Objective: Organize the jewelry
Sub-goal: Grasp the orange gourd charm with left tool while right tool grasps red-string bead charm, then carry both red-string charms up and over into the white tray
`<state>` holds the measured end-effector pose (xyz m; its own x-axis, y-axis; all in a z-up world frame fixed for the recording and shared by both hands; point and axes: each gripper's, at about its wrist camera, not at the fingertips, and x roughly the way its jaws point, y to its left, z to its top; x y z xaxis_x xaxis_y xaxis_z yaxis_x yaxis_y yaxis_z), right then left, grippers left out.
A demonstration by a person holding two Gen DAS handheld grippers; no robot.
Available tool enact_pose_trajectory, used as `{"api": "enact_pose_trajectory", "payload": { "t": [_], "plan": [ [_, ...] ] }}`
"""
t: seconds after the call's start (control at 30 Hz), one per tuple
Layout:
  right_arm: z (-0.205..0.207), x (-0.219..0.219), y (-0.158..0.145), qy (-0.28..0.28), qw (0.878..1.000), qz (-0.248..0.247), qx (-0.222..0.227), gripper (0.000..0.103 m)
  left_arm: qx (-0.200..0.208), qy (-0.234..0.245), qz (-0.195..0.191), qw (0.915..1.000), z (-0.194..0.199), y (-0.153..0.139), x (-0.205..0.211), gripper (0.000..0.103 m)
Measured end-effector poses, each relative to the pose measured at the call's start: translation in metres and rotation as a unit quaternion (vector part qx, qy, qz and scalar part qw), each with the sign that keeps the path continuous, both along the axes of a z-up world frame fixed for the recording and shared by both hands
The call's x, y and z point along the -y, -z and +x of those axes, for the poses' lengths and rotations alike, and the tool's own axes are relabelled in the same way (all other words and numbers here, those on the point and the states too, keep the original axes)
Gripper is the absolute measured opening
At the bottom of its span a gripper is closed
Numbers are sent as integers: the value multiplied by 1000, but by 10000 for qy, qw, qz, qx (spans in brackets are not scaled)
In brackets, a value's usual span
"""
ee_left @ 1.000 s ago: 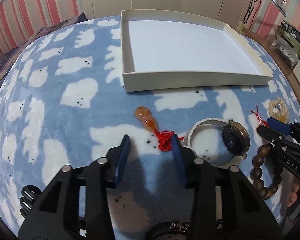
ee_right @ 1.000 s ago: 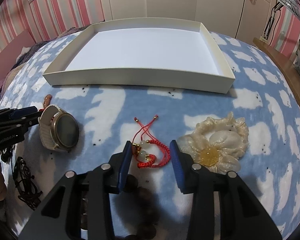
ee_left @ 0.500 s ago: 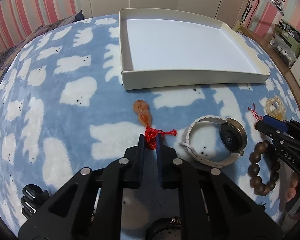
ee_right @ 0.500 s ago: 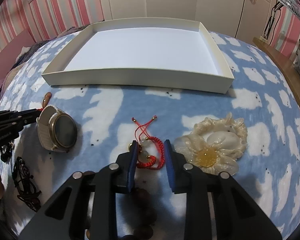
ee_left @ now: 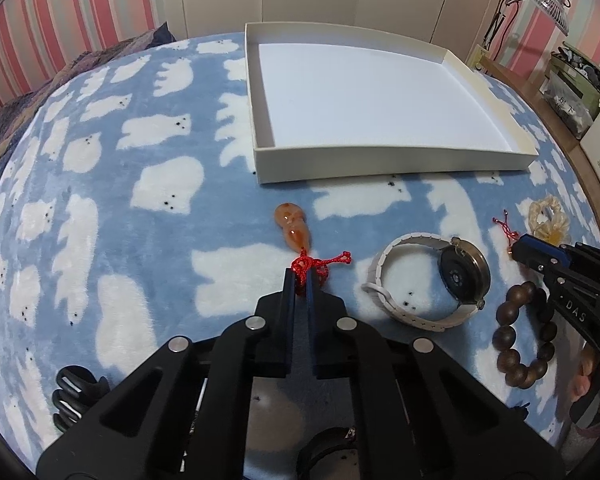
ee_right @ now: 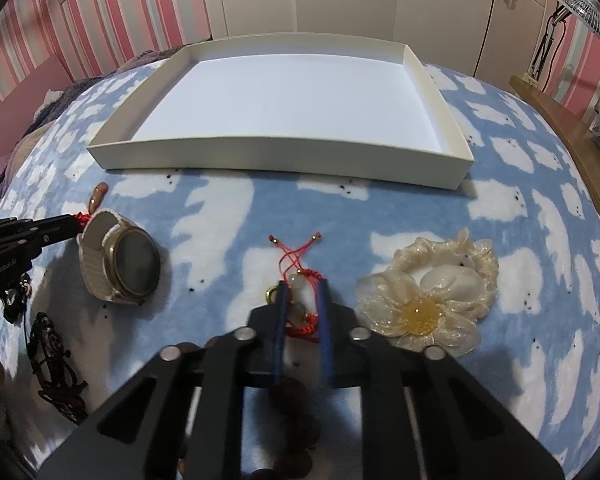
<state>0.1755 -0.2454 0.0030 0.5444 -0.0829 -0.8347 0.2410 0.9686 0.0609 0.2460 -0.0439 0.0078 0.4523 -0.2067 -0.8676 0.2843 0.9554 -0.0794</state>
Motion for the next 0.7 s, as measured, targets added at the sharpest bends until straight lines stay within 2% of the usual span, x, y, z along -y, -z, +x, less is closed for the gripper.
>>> {"api": "enact_pose_trajectory", "payload": {
  "t": [0.37,0.47,0.57,0.63,0.67,0.7],
  "plan": [
    [-4,8,-4,145,9997,83,160,6,17,-47,-31,10000,0,-2,-4,3],
    [-3,5,-5,84,9999,-70,98,6,59,-47,-14,10000,0,-4,-3,3],
    [-6,5,-8,103,9998,-17,185,10,40,-48,-2,10000,0,-2,-2,3],
    [-8,4,-11,91,9997,-76,220,40,16,-51,3,10000,1,-1,-1,3],
    [-9,4,-12,83,9995,-107,268,64,12,-50,7,10000,1,0,-1,3],
    [-9,3,-13,71,9995,-121,299,67,11,-48,11,10000,1,0,-1,3]
  ]
}}
